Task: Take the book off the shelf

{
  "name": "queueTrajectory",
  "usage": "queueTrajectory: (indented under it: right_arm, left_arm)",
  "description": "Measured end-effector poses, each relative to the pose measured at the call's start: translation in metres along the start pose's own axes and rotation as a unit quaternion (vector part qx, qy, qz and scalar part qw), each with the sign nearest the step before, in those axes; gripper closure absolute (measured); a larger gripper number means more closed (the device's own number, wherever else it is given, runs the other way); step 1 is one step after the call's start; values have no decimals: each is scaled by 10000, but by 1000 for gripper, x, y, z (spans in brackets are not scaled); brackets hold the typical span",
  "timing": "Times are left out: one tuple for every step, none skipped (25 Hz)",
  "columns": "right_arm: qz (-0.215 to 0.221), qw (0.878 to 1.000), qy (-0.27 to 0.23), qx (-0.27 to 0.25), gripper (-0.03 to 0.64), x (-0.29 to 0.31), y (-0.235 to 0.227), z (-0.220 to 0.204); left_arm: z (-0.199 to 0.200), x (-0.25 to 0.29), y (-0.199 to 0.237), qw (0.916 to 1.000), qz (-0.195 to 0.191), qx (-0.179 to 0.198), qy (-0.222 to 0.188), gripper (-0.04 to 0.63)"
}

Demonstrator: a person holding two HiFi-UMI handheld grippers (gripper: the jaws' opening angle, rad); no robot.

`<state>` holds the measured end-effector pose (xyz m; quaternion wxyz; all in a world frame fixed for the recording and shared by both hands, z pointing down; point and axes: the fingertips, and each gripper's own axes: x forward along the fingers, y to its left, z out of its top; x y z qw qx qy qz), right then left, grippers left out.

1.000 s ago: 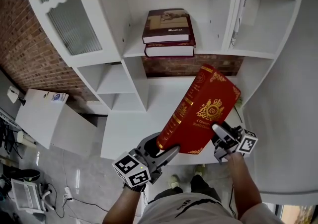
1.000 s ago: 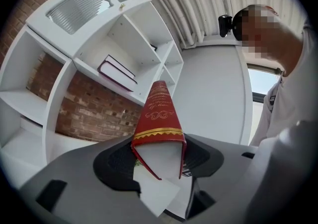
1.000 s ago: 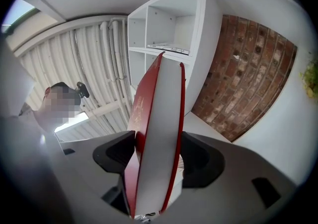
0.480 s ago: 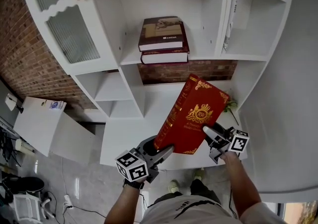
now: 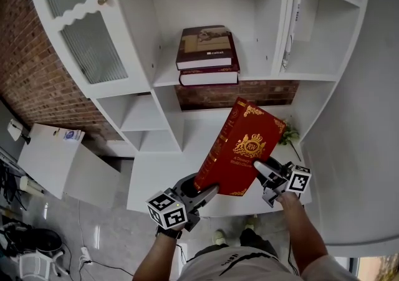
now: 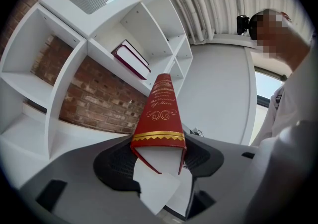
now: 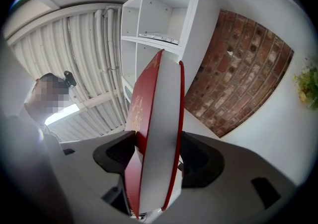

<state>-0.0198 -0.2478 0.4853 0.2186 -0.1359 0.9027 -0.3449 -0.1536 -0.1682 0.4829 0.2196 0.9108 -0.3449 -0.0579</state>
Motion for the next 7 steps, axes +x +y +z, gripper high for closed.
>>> queueTrajectory:
  right_arm:
    - [2, 10000, -1, -2, 322, 1, 0, 0]
    - [1, 10000, 4, -3, 322, 1, 0, 0]
    - [-3, 10000, 13, -4, 322, 1, -1, 0]
    - [-10, 10000, 24, -5, 322, 1, -1, -1]
    - [-16, 10000, 34, -4, 322, 1, -2, -1]
    - [-21, 10000, 44, -1, 322, 1, -2, -2]
    - [-25, 10000, 54, 3, 322, 1, -3, -2]
  left_arm:
    - [0, 0, 1, 10000, 2, -2, 0, 321]
    - [0, 0, 1, 10000, 3, -6, 1, 321]
    - [0, 0, 2, 10000, 4, -10, 2, 321]
    - [0, 0, 2, 10000, 3, -13, 5, 321]
    - [-1, -1, 2, 10000, 3, -16, 8, 321]
    - [-2, -1, 3, 10000, 4, -19, 13, 321]
    - [-2, -1, 3, 10000, 5, -21, 18, 321]
